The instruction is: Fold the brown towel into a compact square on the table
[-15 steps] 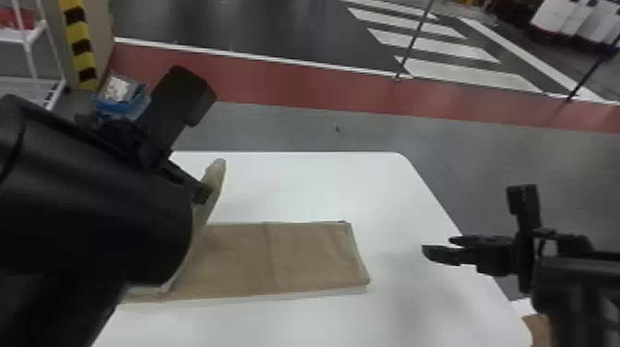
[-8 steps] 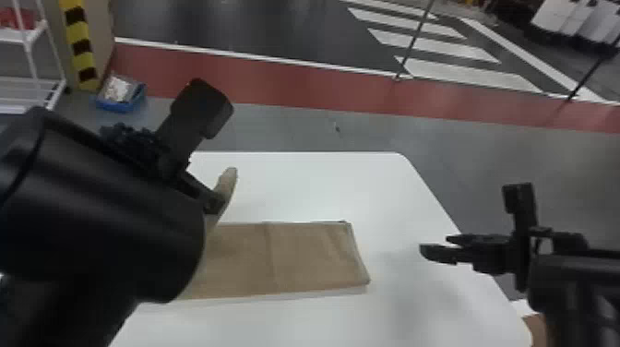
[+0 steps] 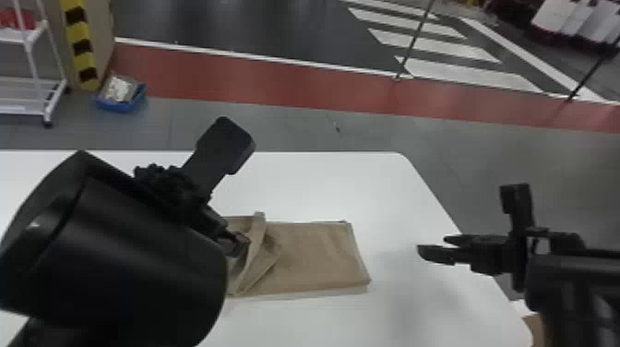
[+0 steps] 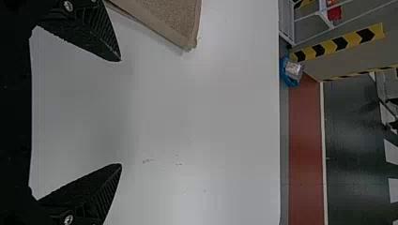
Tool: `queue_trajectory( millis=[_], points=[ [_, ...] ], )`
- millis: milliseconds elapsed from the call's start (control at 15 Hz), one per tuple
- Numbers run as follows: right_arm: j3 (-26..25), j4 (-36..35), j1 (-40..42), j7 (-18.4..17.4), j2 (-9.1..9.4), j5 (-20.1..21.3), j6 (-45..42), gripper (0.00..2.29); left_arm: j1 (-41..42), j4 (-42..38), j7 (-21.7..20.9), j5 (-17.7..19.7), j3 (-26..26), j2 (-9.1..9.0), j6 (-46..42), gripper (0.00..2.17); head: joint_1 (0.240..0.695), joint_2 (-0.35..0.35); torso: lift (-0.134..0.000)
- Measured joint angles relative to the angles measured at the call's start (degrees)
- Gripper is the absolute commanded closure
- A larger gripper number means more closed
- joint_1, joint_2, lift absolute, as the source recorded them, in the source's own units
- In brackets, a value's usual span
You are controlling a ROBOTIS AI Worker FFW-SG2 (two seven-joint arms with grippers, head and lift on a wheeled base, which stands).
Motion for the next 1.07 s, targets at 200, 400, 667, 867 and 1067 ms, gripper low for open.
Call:
queue_trajectory(
  millis=[200,400,667,867,1067],
  points=[
    [-0.3,-1.4,0.4,0.1,0.03,-0.5,1.7,0.07,1.3,0.0,-0.5,-0.1,3.8,0.00,0.0,0.02,0.695,-0.350,-0.124],
    [0.5,-5.8,0.8,0.1,0.76,-1.9,7.7,0.08,3.2,0.2,-4.1,1.3,14.8,0.00,0.0,0.02,0.695,-0.350,-0.124],
    [4.8,-15.3,0.3,-1.6,3.34,-5.9,24.9,0.08,5.0,-0.3,-9.4,6.9,33.8,-0.01,-1.0,0.02,0.695,-0.272,-0.124],
    [11.4,-22.4,0.1,-6.2,7.13,-7.0,34.1,0.09,6.5,-0.6,-9.8,14.9,44.8,-0.01,-2.0,0.02,0.695,-0.174,-0.124],
    [18.6,-24.4,-0.2,-10.3,11.30,-6.5,36.4,0.09,10.2,-0.9,-12.5,18.2,54.2,-0.03,-8.6,0.02,0.695,-0.026,-0.124]
  ],
)
